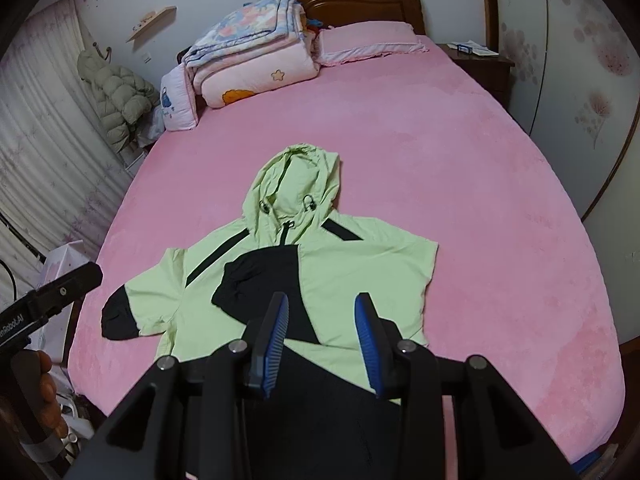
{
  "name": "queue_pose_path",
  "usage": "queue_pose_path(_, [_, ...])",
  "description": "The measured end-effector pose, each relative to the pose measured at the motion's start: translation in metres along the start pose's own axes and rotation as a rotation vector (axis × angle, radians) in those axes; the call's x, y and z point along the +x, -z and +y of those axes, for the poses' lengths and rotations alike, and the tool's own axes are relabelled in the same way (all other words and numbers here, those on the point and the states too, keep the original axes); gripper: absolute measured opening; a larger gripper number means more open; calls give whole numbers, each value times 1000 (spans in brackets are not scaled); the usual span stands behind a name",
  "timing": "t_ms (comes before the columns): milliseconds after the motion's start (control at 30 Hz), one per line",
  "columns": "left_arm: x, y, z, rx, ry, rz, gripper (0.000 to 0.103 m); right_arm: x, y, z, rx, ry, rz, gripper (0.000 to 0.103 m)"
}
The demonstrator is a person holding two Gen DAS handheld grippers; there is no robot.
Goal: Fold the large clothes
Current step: 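Grasp the black cuff of the other sleeve with the left gripper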
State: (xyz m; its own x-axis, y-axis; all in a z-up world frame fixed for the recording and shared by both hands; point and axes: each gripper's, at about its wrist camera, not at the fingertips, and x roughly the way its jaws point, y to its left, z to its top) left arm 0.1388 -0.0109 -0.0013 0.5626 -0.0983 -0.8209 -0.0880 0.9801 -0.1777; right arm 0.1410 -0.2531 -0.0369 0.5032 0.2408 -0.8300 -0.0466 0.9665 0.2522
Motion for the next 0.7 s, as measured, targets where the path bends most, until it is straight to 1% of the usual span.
queue_pose_path(167, [-16,11,14,-30,-3,2,101,-15,4,11,-9,-19,-21,35])
queue_pose_path(367, [-50,21,47,-31,-43,-68,101,-30,16,39,-54,-54,-53,35])
queue_pose_path(467, [-64,22,74,-30,-58,-95,101,-32,19,55,-60,-65,-58,35])
queue_pose_path(567, [-73,21,110,-54,-42,-94,101,-35,22,79,-74,-54,-77,35])
queue_pose_path(633, [-79,20,147,-86,-35,-95,101,-34,24,104,-97,-39,-92,35])
queue_pose_path(700, [-81,19,180,-100,-54,-99,101,-32,26,129,-111,-39,-98,35])
